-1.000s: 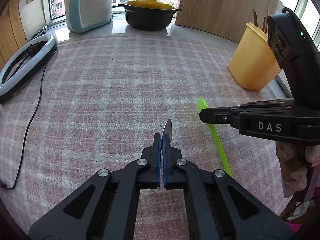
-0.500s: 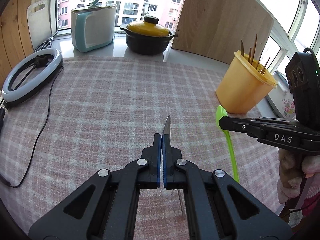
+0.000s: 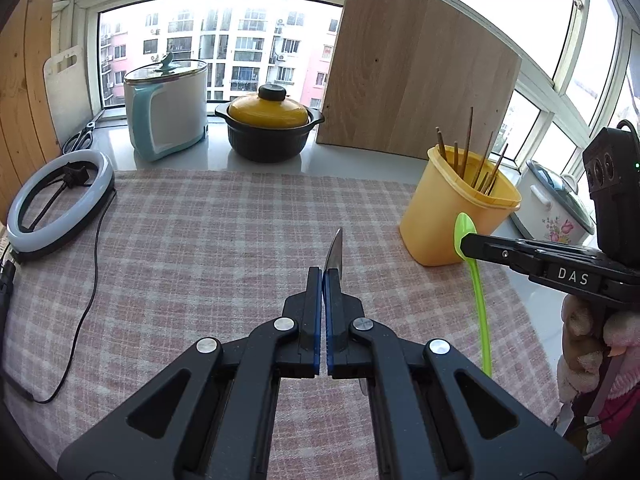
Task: Organize utensils
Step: 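Lift the green spoon with the right tool to the container while the left tool carries the silver spoon there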
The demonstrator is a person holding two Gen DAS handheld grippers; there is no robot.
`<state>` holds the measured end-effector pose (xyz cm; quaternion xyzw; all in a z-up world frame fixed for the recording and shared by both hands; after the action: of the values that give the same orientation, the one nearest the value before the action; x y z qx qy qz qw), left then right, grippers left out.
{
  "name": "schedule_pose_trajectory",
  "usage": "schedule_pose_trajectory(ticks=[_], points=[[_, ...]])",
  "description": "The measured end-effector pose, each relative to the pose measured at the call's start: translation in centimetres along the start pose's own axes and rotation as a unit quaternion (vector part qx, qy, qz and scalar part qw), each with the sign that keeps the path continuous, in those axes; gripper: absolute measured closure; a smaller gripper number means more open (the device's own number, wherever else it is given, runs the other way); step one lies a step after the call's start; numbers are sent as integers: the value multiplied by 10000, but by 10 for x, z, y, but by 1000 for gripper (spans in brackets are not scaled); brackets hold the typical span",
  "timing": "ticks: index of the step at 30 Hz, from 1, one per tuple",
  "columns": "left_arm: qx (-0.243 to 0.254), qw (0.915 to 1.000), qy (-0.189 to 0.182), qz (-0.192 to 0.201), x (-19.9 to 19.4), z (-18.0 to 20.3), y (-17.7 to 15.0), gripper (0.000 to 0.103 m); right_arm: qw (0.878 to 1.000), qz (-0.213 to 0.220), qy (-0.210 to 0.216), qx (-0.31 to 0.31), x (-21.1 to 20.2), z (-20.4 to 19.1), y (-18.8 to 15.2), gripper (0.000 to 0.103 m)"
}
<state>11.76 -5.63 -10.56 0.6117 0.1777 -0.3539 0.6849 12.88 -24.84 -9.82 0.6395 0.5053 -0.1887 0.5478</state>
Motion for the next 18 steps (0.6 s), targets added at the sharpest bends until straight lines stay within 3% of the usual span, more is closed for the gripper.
schedule_pose_trajectory(ticks=[18], points=[[257, 9951, -427, 858, -13, 53, 84, 103, 9933, 1119, -261, 98, -85, 41, 54, 103]])
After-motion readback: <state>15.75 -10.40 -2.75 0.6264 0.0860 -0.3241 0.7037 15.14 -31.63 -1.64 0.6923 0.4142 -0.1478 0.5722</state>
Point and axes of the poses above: each gripper's, at about its wrist camera, not at the fingertips, and x roughly the way its jaws point, z to its right, y to its top, the point moved 2 cm from there along x, roughly the way its jaws point, and after that the axes turned 3 degrees about x, right-handed, at the moved point
